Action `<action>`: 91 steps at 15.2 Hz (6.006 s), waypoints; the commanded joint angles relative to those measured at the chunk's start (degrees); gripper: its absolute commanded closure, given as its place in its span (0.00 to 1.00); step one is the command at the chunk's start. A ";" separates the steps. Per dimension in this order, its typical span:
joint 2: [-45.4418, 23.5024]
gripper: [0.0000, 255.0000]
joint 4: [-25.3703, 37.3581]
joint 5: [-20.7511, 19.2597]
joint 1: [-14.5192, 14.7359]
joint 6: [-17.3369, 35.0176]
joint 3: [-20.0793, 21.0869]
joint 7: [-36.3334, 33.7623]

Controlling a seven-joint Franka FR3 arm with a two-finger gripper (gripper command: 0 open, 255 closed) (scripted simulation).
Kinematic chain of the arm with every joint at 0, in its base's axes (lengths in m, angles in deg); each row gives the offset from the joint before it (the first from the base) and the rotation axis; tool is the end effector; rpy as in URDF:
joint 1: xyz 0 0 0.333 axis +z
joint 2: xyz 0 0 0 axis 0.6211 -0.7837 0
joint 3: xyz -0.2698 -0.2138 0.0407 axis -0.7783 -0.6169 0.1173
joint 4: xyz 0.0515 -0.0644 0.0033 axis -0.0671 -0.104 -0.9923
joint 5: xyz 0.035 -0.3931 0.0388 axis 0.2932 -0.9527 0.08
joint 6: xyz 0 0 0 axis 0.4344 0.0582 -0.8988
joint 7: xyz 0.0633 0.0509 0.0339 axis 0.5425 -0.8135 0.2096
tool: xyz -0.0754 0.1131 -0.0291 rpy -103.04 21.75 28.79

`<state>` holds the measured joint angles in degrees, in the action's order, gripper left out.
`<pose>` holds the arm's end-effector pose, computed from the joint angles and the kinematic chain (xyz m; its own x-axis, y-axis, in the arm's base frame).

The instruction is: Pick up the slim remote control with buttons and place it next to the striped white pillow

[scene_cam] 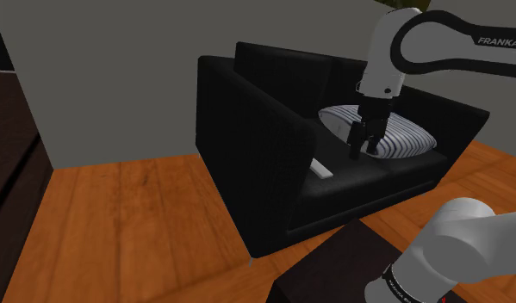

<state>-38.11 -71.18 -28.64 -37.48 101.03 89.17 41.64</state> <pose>0.2639 0.0189 0.5350 0.9795 -0.0317 -0.1987 -0.0346 -0.9993 -0.0108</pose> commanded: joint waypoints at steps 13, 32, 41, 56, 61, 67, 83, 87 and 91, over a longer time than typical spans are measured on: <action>-17.05 0.00 -1.98 -4.81 -4.25 24.32 -5.44 3.88; -46.18 0.00 8.71 -3.41 -7.73 49.18 -11.35 9.37; -47.99 0.00 7.77 -3.02 -7.78 51.90 -11.36 9.66; -46.48 1.00 8.57 -3.35 -7.75 49.61 -11.37 9.44; -44.19 1.00 10.14 -3.80 -7.71 45.78 -11.34 9.15; -41.85 1.00 12.44 -4.20 -7.68 41.16 -11.27 8.90; -37.79 1.00 20.69 -4.72 -7.58 28.89 -10.98 8.60; -37.27 1.00 23.24 -4.75 -7.55 25.83 -10.92 8.60; -36.95 1.00 25.99 -4.76 -7.52 22.77 -10.86 8.62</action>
<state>-75.27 -45.75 -33.38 -45.00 124.58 78.31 50.24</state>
